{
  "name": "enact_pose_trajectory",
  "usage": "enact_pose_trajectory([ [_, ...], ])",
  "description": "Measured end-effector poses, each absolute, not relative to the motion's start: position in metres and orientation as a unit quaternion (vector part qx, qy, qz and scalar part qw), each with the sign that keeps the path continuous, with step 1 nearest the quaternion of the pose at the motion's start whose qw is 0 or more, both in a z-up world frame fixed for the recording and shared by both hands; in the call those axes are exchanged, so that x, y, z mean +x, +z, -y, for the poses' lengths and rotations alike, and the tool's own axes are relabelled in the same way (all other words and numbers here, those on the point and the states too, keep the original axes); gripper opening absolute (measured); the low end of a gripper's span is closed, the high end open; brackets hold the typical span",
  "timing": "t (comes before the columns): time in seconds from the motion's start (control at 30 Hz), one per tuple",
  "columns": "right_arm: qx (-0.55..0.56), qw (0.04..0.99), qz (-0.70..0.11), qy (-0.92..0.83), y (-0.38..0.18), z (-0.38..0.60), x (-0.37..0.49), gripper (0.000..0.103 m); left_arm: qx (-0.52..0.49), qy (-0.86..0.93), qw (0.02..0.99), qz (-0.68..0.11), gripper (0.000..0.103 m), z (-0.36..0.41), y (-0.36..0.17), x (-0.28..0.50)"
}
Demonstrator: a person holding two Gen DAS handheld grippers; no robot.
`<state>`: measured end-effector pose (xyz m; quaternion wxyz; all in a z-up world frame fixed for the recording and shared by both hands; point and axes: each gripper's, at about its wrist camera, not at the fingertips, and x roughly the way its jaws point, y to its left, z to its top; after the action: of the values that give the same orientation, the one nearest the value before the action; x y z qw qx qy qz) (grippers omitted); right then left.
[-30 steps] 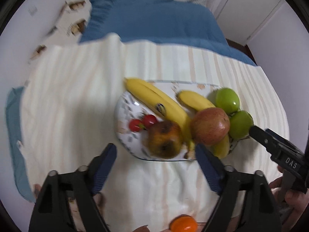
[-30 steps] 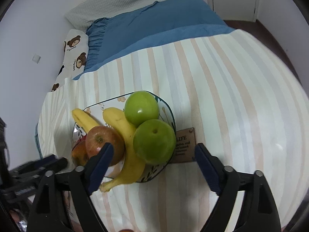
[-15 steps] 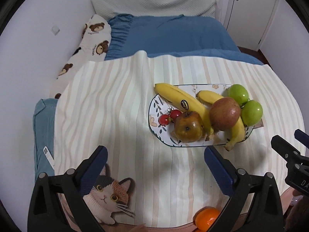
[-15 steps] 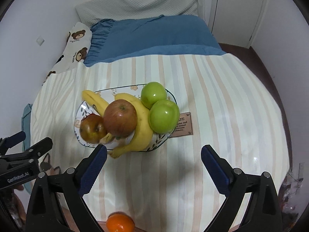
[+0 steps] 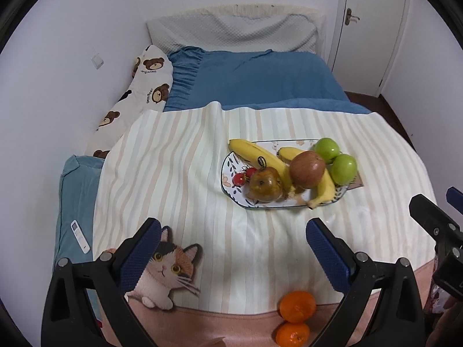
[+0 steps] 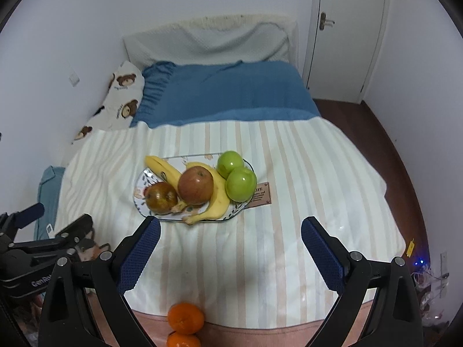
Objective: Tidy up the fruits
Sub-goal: 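Grasp an orange with the left tool while the right tool grasps the other orange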
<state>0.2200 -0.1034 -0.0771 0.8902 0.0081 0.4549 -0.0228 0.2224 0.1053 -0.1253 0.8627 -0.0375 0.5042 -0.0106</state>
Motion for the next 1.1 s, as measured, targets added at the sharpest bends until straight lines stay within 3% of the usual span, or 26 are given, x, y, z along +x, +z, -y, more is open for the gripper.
enact_pose_trajectory([
  [0.2, 0.025, 0.893, -0.449, -0.005, -0.063, 0.096, 0.192, 0.1, -0.043, -0.012, 0.867, -0.496, 0.102, -0.106, -0.112, 0.199],
  [0.37, 0.054, 0.873, -0.484, 0.021, -0.085, 0.096, 0.17, 0.1, -0.037, -0.005, 0.854, -0.519, 0.102, -0.108, -0.132, 0.178],
  [0.63, 0.105, 0.785, -0.608, 0.06, -0.213, 0.09, 0.152, 0.099, 0.032, 0.06, 0.794, -0.604, 0.102, -0.111, -0.238, 0.143],
  [0.83, 0.101, 0.757, -0.643, 0.06, -0.281, 0.068, 0.157, 0.096, 0.032, 0.08, 0.755, -0.65, 0.102, -0.12, -0.292, 0.127],
  [0.9, 0.097, 0.749, -0.653, 0.057, -0.296, 0.06, 0.161, 0.094, 0.03, 0.085, 0.748, -0.657, 0.102, -0.123, -0.303, 0.122],
  [1.0, 0.082, 0.743, -0.663, 0.051, -0.316, 0.05, 0.168, 0.081, 0.029, 0.088, 0.741, -0.665, 0.102, -0.125, -0.312, 0.118],
  [1.03, 0.074, 0.741, -0.665, 0.046, -0.32, 0.048, 0.169, 0.072, 0.028, 0.088, 0.739, -0.667, 0.102, -0.126, -0.315, 0.118],
  [1.1, 0.065, 0.744, -0.664, 0.046, -0.327, 0.043, 0.171, 0.07, 0.026, 0.083, 0.737, -0.67, 0.102, -0.125, -0.316, 0.116],
])
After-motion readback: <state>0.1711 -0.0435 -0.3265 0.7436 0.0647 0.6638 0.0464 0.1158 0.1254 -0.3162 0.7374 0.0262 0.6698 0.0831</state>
